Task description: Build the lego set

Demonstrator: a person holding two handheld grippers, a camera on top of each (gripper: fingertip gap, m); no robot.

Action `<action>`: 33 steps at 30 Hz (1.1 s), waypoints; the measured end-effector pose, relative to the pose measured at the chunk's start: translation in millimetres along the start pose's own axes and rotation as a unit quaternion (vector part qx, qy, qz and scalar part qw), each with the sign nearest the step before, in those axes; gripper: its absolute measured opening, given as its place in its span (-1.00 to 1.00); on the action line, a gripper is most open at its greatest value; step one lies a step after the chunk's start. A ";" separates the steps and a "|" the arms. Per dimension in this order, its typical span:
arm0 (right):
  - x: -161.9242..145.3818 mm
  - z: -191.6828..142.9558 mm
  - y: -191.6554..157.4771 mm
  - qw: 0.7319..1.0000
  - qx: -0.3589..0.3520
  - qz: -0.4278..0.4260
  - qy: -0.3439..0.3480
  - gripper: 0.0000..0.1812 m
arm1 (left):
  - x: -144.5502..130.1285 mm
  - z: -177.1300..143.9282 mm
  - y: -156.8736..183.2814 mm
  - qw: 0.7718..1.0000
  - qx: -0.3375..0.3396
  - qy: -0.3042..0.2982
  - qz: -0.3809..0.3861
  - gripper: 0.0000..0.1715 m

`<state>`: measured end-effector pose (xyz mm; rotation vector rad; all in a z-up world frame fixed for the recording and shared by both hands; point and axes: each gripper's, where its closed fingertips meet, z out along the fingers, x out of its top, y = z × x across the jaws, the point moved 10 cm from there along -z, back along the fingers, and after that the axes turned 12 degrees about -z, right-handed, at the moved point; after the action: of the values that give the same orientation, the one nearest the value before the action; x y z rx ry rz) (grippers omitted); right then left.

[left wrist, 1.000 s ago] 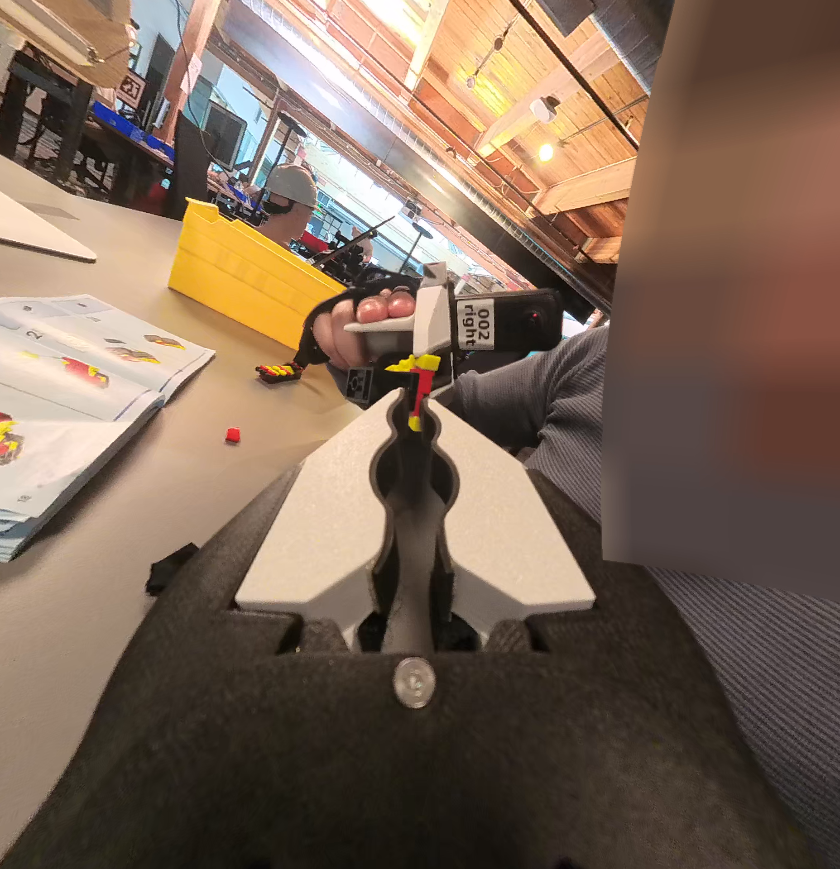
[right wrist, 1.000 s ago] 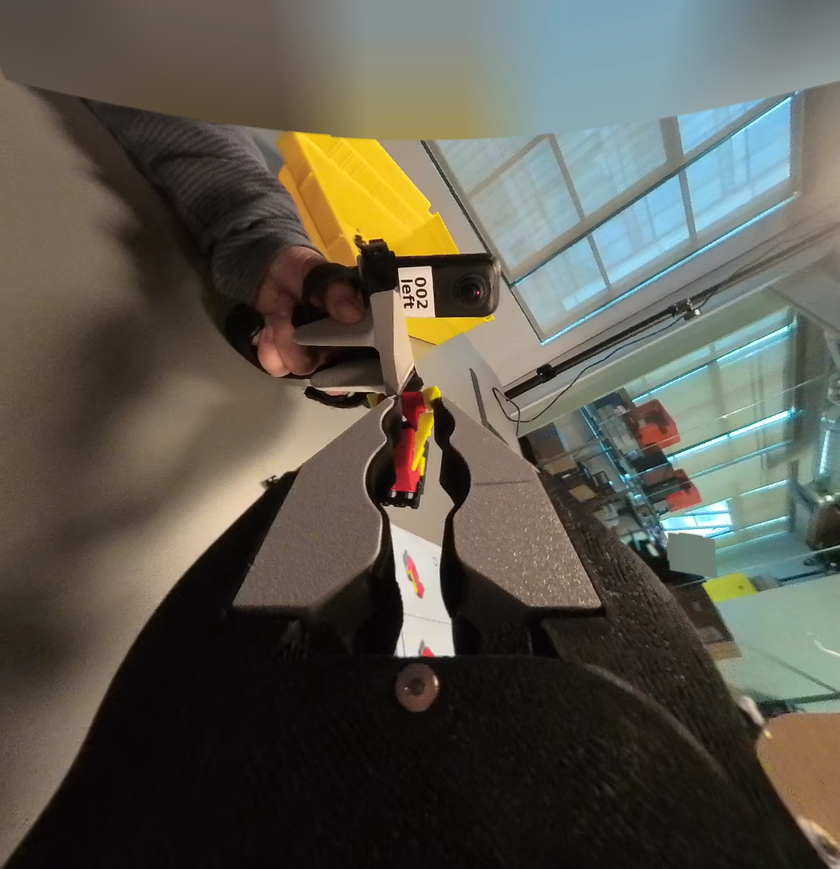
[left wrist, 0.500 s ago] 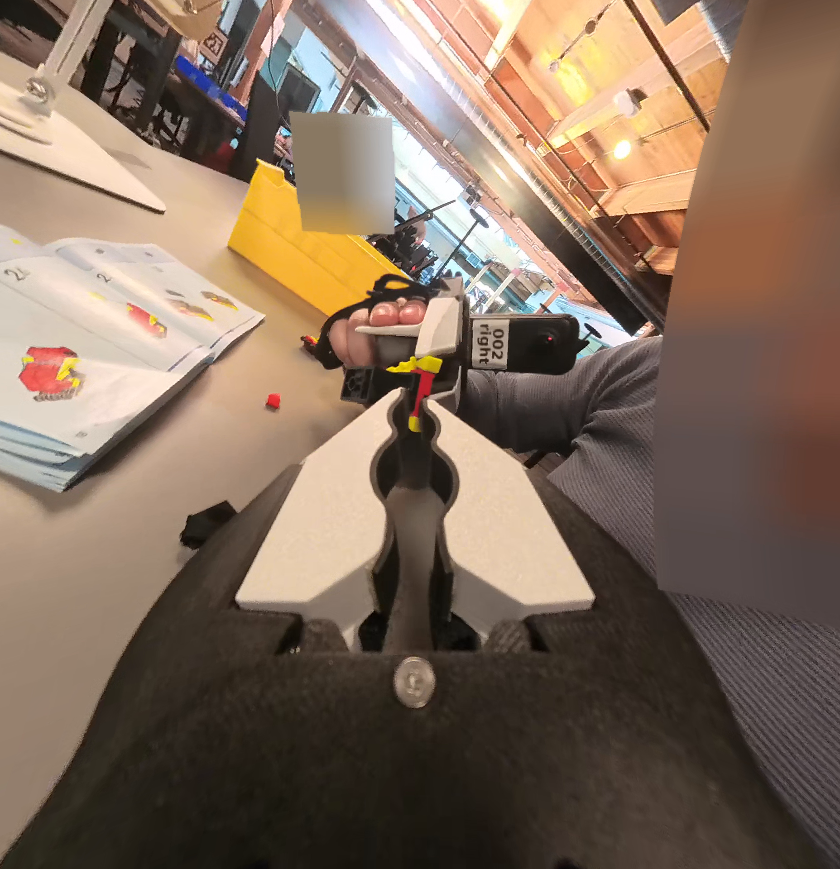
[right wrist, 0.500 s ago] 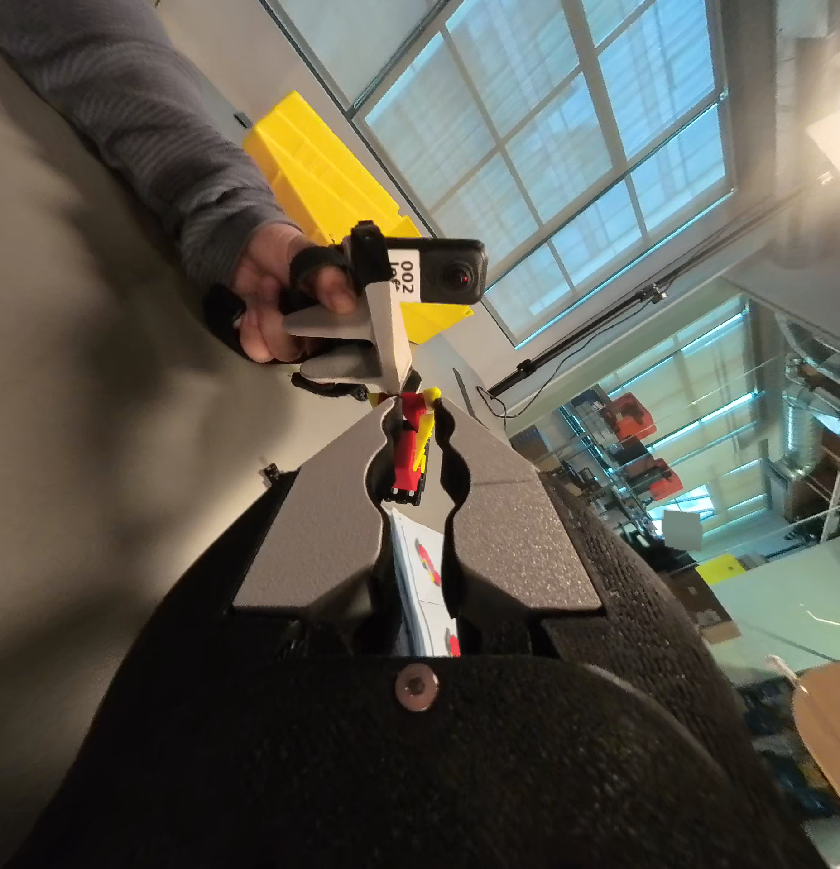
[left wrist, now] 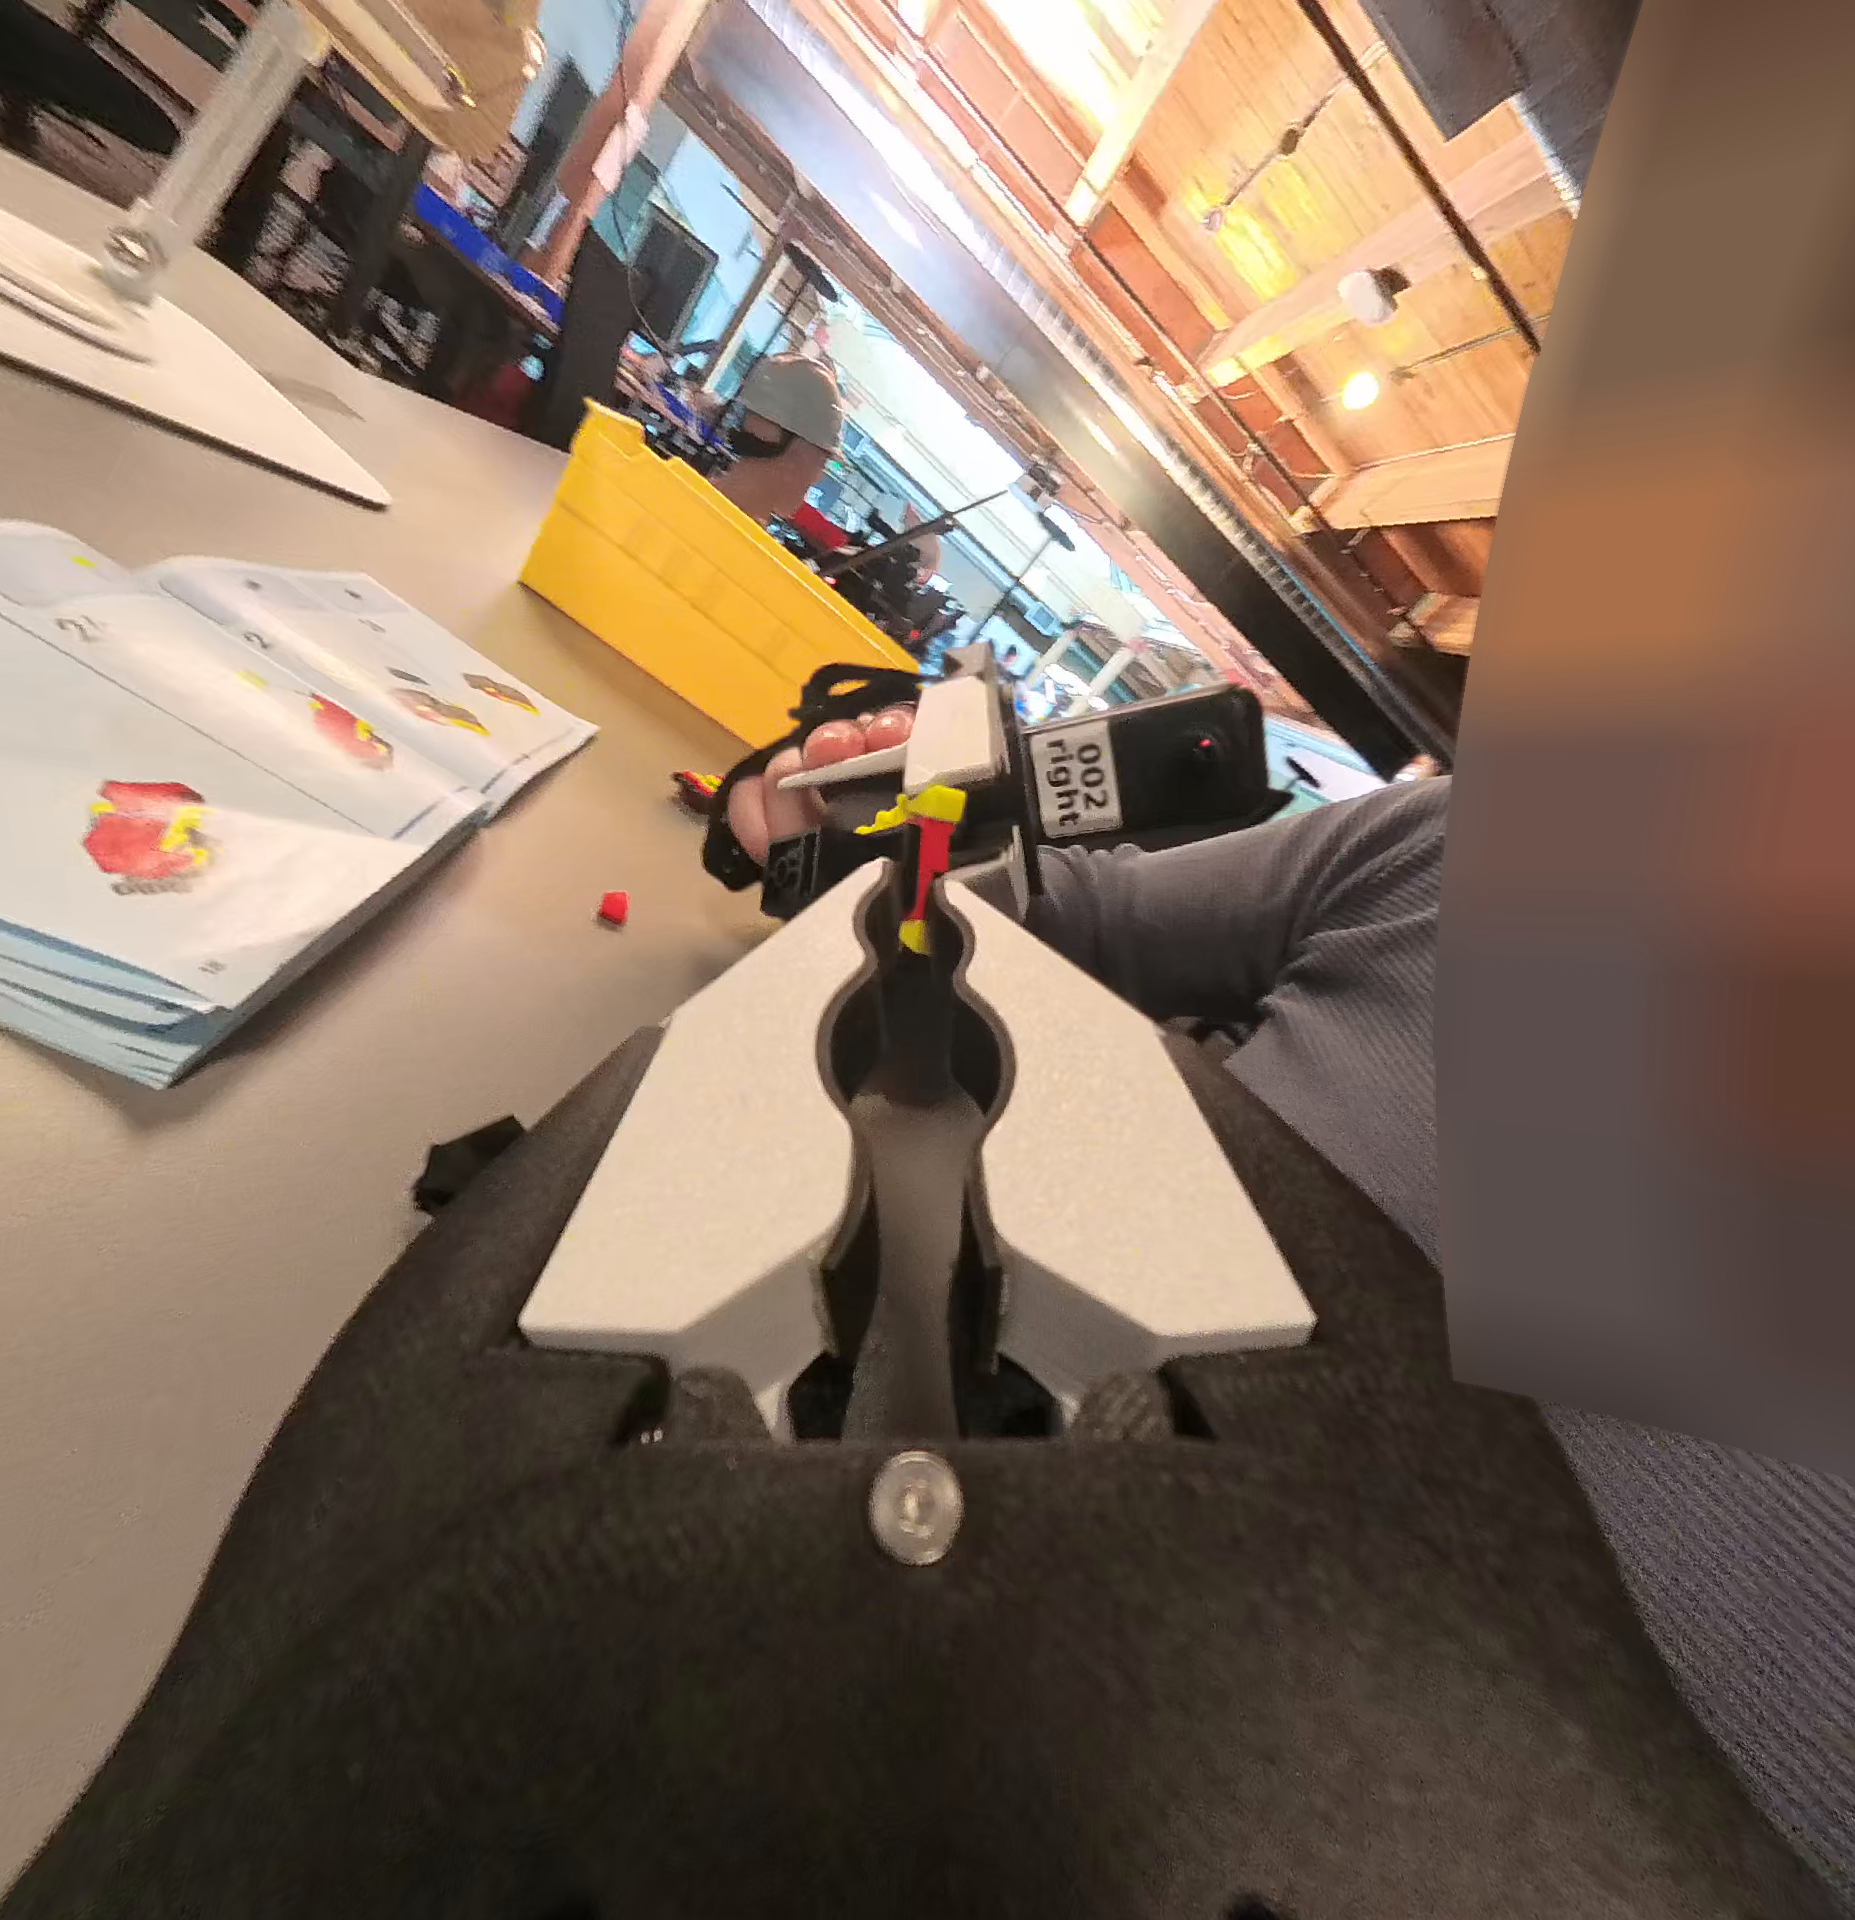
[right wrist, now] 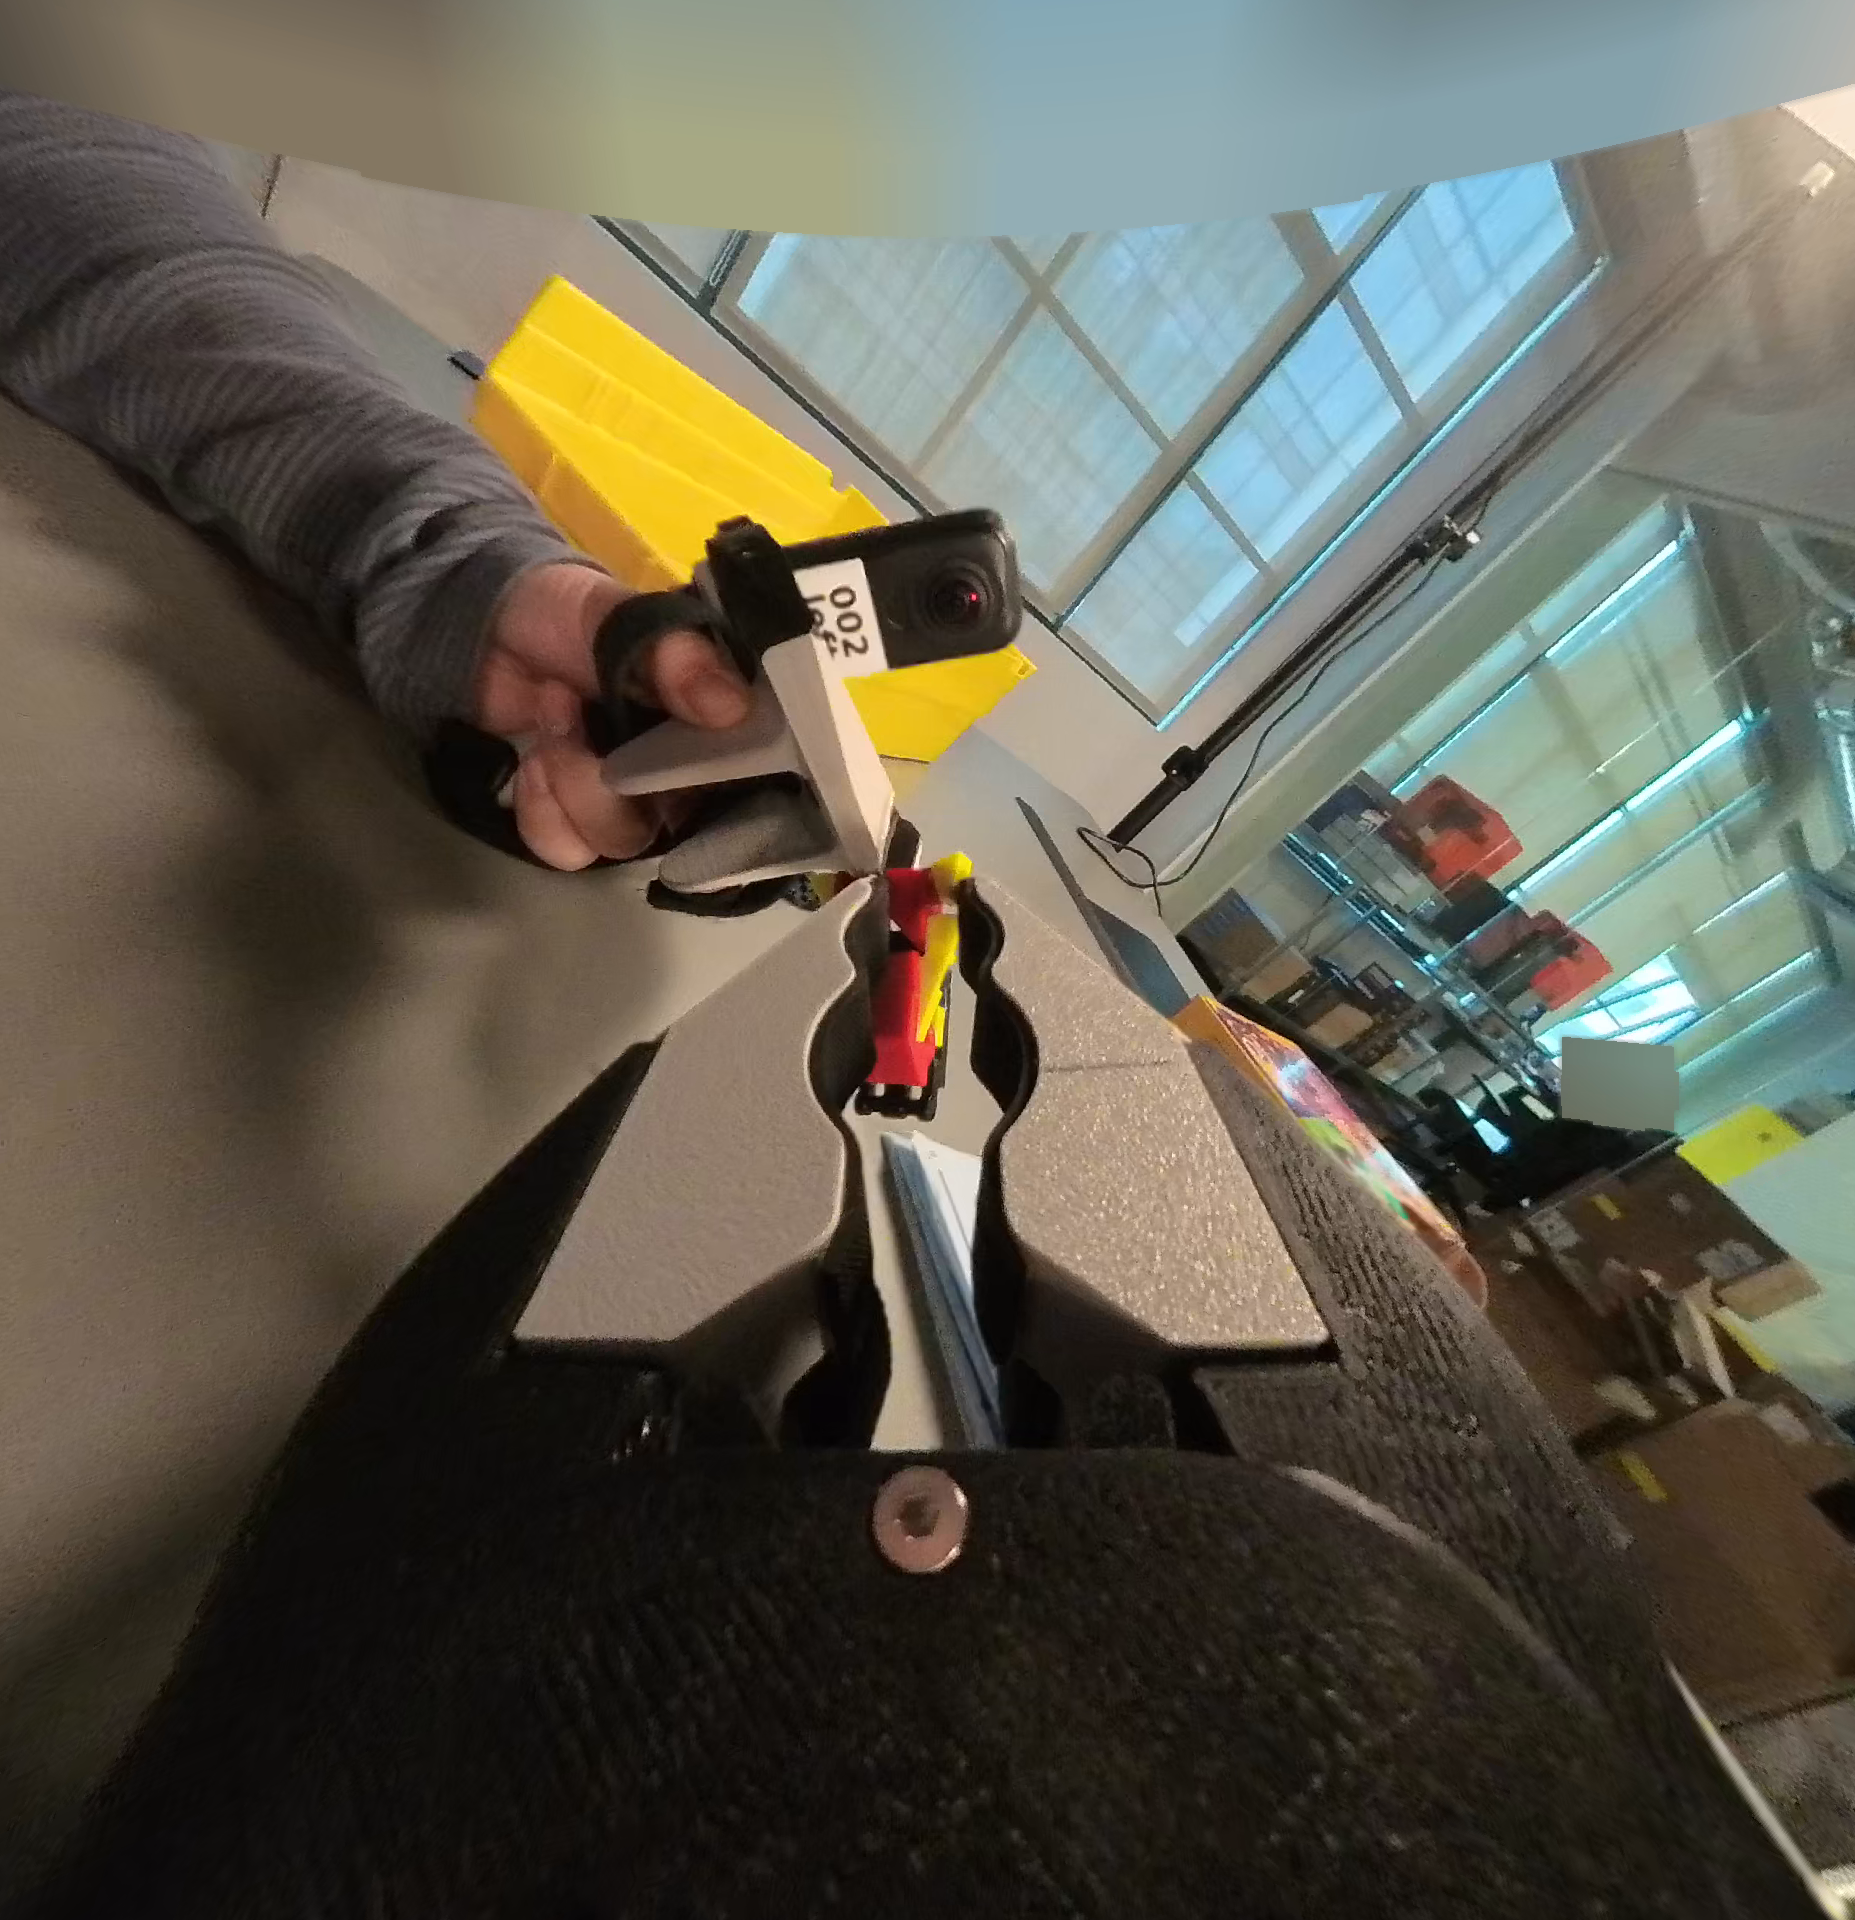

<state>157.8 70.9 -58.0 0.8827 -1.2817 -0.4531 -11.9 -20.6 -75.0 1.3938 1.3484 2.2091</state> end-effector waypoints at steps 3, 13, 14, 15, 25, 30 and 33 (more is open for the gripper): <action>-1.7 -0.1 0.5 1.000 0.004 0.014 0.002 -0.88 | -0.8 0.4 0.9 1.000 0.012 0.004 0.012 -0.95; -4.2 -1.2 1.1 0.999 0.024 0.040 0.015 -0.88 | -1.7 2.3 1.5 1.000 0.010 -0.009 0.012 -0.89; -4.6 -1.4 1.2 0.998 0.027 0.046 0.019 -0.88 | -1.7 2.4 1.1 1.000 0.012 -0.011 0.010 -0.91; -5.0 -1.5 1.4 0.998 0.031 0.054 0.023 -0.88 | -1.7 2.6 0.9 1.000 0.012 -0.014 0.009 -0.93; -7.8 -1.0 0.4 0.998 0.041 0.042 0.022 -0.88 | -2.2 2.6 1.4 0.999 0.037 -0.024 0.018 -0.93; -5.1 -0.8 -1.5 1.000 0.025 0.005 0.016 -0.88 | -0.6 0.8 0.6 0.999 0.028 -0.018 0.002 -0.97; -5.0 -0.3 -3.1 1.000 0.026 -0.003 0.004 -0.89 | -0.2 0.5 0.4 1.000 0.028 -0.015 -0.001 -0.97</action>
<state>157.3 72.8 -63.6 0.9314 -1.2891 -0.4213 -11.3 -20.6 -74.7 1.4379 1.4109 2.1575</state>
